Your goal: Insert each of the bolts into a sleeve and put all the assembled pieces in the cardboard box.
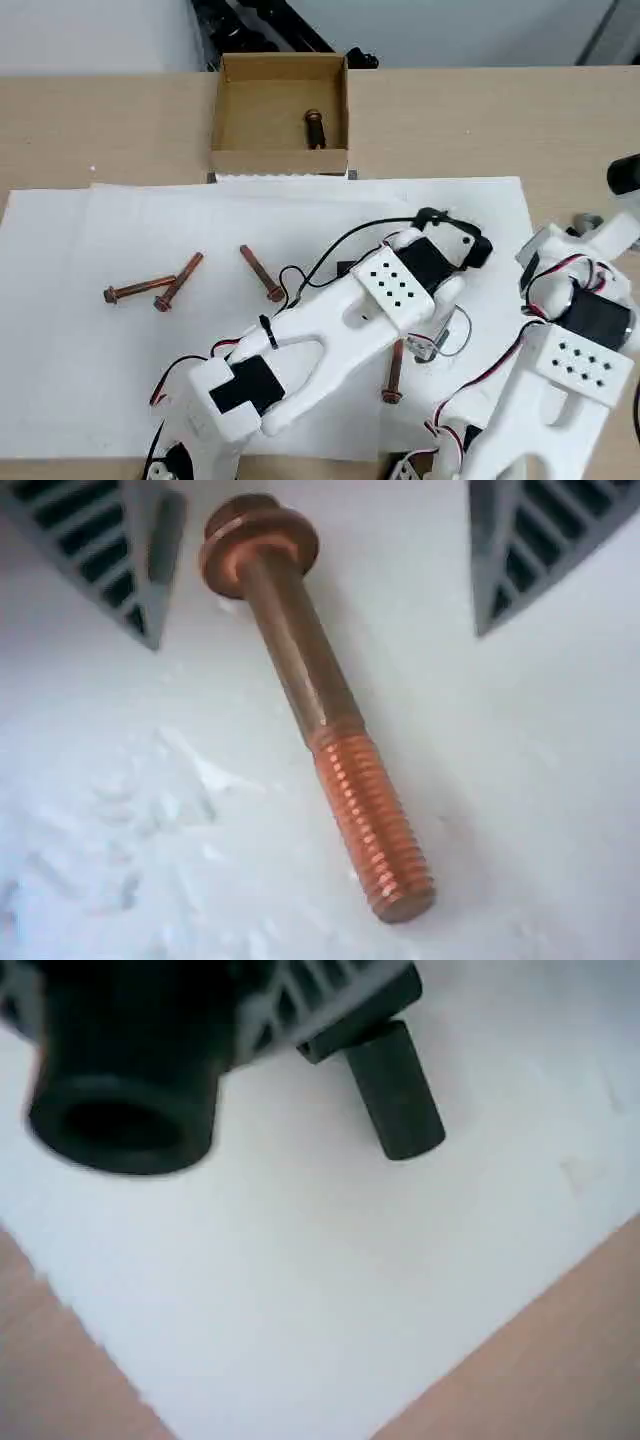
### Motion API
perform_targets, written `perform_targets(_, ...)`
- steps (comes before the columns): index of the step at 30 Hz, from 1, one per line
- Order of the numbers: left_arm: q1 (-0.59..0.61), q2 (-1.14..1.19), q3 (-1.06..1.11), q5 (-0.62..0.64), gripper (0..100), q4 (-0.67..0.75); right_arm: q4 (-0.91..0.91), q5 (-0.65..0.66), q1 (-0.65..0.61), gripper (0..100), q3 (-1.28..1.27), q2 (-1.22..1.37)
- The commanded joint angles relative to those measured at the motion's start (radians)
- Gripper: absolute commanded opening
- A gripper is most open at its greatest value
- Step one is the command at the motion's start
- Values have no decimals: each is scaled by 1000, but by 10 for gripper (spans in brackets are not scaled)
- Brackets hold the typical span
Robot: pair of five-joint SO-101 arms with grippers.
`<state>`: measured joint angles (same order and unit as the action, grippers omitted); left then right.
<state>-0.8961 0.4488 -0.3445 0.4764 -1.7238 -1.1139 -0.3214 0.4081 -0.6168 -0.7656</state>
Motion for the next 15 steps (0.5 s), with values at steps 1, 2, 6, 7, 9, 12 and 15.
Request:
perform_targets(1, 14, -35, -25, 78, 192, -28, -4, -8, 15, 2, 48, -30)
perform_targets(2, 18, -35, -16, 98, 192, -28, -4, -8, 15, 2, 48, -30)
perform_targets(6, 26, -34, 35, 127, 192, -11, -4, -8, 15, 2, 48, -30)
perform_targets(7, 26, -34, 47, 127, 192, -2, -4, -8, 15, 2, 48, -30)
perform_targets(9, 26, -32, 71, 130, 192, 15, -4, -8, 15, 2, 48, -30)
perform_targets(12, 26, -32, 91, 155, 192, 43, -5, -8, 15, 2, 48, -30)
perform_targets(15, 25, -21, 93, 157, 192, 74, -5, -8, 15, 2, 48, -30)
